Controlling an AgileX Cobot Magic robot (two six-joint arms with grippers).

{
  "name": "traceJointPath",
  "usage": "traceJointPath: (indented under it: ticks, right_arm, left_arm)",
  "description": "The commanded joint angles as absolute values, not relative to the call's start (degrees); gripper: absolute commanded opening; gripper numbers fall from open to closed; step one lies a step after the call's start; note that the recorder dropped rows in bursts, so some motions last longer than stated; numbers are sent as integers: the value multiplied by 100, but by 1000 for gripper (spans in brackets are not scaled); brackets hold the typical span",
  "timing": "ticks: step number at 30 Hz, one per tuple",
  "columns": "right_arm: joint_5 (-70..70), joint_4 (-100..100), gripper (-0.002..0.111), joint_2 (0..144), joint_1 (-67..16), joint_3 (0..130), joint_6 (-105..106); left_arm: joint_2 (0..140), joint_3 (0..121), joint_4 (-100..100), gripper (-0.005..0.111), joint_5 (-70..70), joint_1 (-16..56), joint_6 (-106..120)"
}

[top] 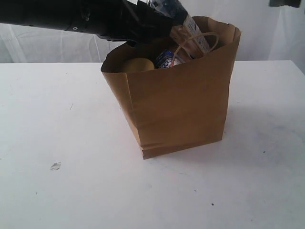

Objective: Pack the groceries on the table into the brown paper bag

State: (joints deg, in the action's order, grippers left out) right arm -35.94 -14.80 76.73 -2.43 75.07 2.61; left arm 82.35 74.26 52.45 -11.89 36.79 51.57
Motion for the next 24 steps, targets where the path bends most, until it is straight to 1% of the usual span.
traceJointPath:
  ticks: [1,7,11,15,24]
  right_arm:
    - [-4019,-2472,64,8499,-222,8173,1179]
    - [-4223,-2700,63,9049,-222,8572,1629]
    - [-4270,-3331,63,9160,-222,8595,2246]
    - [-4358,-3551,63,9382,-232,8595,2453]
    - [-4303,-3528,63,9900,-688,8623,2868]
  left_arm:
    - [8142,7474,5378,70,-1246,3666,5100]
    - [8142,7474,5378,70,-1257,3666,5100]
    - [8142,7474,5378,70,-1212,3666,5100]
    - [8142,7474,5378,70,-1166,3666,5100]
    - [8142,7474,5365,70,-1159,3666,5100]
